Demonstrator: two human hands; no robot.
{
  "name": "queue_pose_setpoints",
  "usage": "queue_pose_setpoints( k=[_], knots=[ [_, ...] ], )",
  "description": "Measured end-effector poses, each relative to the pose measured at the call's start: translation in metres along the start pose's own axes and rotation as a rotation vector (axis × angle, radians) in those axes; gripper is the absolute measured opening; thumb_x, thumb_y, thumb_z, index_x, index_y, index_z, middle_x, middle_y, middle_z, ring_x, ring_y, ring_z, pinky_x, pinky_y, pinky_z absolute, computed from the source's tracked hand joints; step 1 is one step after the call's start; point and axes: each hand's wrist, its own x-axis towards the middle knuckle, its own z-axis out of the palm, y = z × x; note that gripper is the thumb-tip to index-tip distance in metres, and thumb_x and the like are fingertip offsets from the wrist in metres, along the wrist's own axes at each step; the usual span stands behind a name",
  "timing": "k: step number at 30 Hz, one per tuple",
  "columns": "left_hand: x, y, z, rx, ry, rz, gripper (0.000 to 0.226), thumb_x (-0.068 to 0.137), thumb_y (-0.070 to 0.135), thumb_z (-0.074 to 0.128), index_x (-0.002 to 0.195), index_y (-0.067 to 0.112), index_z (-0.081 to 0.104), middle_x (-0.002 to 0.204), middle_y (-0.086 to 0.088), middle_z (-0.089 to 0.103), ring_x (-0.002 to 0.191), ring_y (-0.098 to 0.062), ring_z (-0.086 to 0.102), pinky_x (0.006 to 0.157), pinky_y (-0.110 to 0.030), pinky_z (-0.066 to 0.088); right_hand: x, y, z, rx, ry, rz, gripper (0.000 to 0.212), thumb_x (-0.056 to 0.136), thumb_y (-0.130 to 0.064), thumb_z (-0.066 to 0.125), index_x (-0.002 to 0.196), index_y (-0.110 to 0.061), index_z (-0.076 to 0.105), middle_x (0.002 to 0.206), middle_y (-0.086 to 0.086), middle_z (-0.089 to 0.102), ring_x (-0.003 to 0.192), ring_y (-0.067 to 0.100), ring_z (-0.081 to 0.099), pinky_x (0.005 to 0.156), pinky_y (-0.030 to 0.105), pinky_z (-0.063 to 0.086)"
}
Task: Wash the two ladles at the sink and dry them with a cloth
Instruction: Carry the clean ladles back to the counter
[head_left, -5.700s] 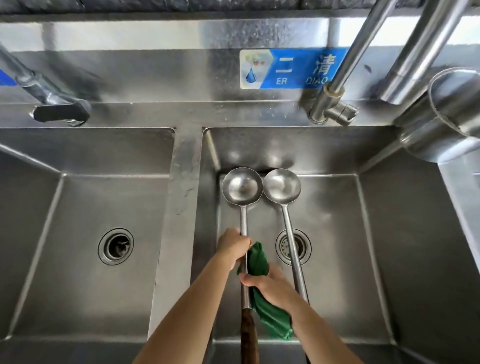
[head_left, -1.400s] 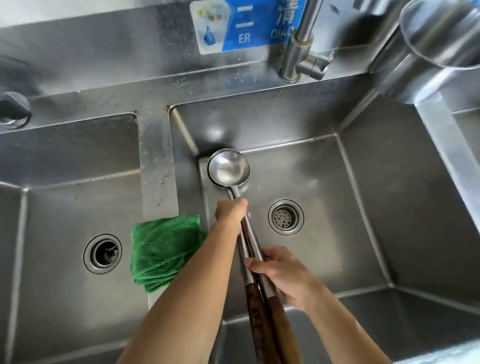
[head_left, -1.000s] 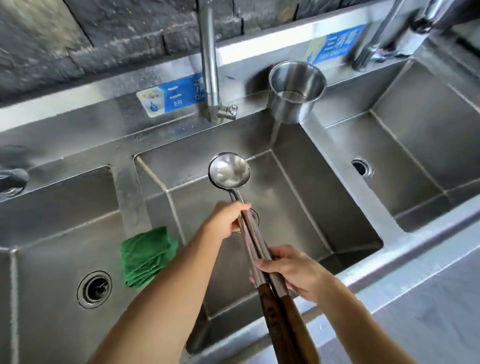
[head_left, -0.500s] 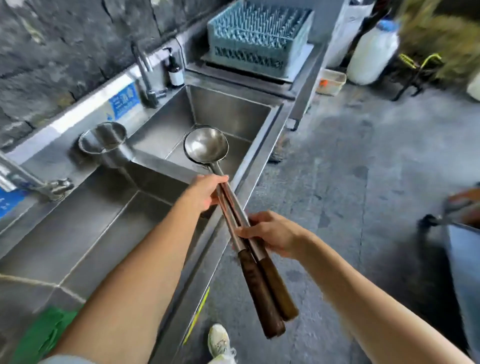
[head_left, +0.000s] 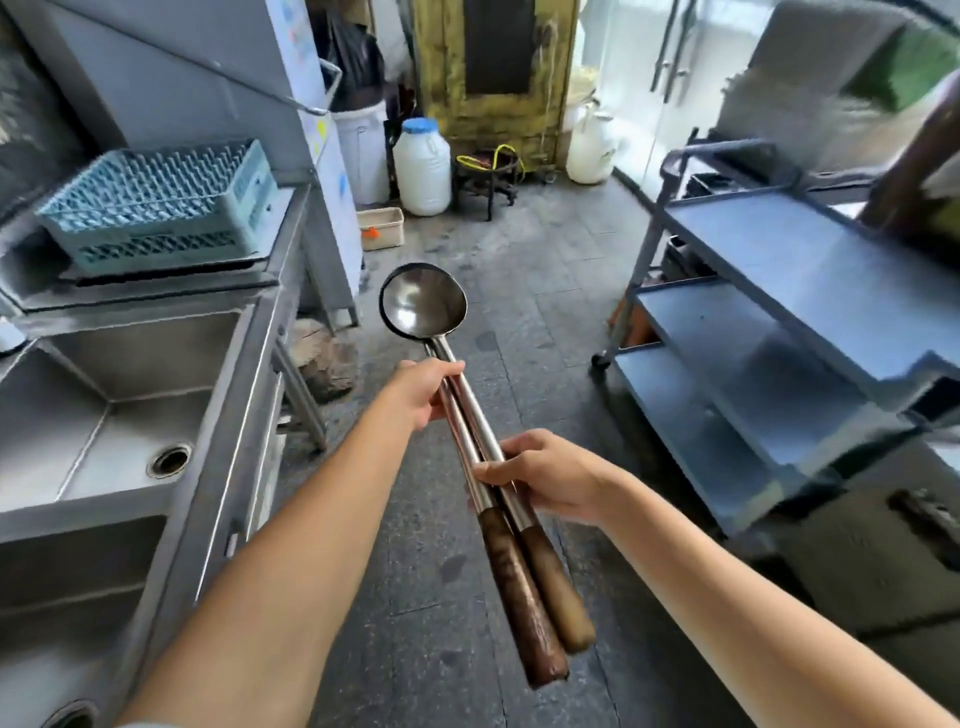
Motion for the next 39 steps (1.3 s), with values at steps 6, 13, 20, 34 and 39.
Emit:
queue_pose_setpoints(
  k=[6, 13, 20, 34, 39],
  knots=[
    [-0.034, 0.006, 0.180, 0.117, -0.214, 0.026, 0.014, 0.087, 0.010, 0.068, 0.083, 0.011, 0.054, 0.068, -0.008, 0.055, 0.058, -0.020, 0.057, 0.046, -0.026, 0.051, -0.104, 0.038, -0.109, 0.089, 0.223, -0.049, 0.033, 0.093, -0.008, 0.068, 0.113, 0.017, 0.061, 0.096, 0.023, 0.063, 0.087, 0.036, 0.064, 0.093, 0.050, 0.056],
    [-0.087, -0.004, 0.370, 0.245, -0.524, 0.023, 0.010, 0.091, 0.010, 0.062, 0.082, 0.010, 0.056, 0.053, -0.007, 0.062, 0.042, -0.016, 0.063, 0.044, -0.024, 0.052, -0.217, 0.091, -0.201, 0.244, 0.498, -0.083, 0.043, 0.094, -0.007, 0.066, 0.124, 0.021, 0.054, 0.119, 0.039, 0.063, 0.106, 0.045, 0.064, 0.105, 0.058, 0.045],
    [-0.159, -0.051, 0.550, 0.361, -0.831, -0.029, 0.006, 0.090, 0.009, 0.060, 0.094, 0.007, 0.056, 0.079, -0.014, 0.061, 0.067, -0.026, 0.067, 0.057, -0.034, 0.058, -0.328, 0.158, -0.279, 0.332, 0.788, -0.024, 0.035, 0.091, -0.016, 0.072, 0.115, 0.010, 0.067, 0.120, 0.028, 0.068, 0.108, 0.034, 0.069, 0.105, 0.052, 0.050],
    [-0.348, -0.155, 0.846, 0.558, -1.341, -0.220, 0.012, 0.094, 0.007, 0.052, 0.106, 0.004, 0.049, 0.088, -0.017, 0.060, 0.074, -0.029, 0.068, 0.069, -0.039, 0.055, -0.543, 0.272, -0.410, 0.576, 1.242, 0.130, 0.046, 0.082, -0.013, 0.076, 0.117, 0.014, 0.062, 0.116, 0.027, 0.066, 0.108, 0.036, 0.066, 0.093, 0.043, 0.056],
    [-0.421, -0.195, 0.898, 0.652, -1.459, -0.273, 0.019, 0.094, 0.007, 0.050, 0.112, 0.002, 0.046, 0.079, -0.021, 0.062, 0.070, -0.030, 0.064, 0.063, -0.037, 0.053, -0.604, 0.317, -0.417, 0.697, 1.342, 0.119, 0.046, 0.083, -0.008, 0.074, 0.120, 0.016, 0.060, 0.107, 0.020, 0.066, 0.099, 0.027, 0.067, 0.084, 0.039, 0.057]
  ],
)
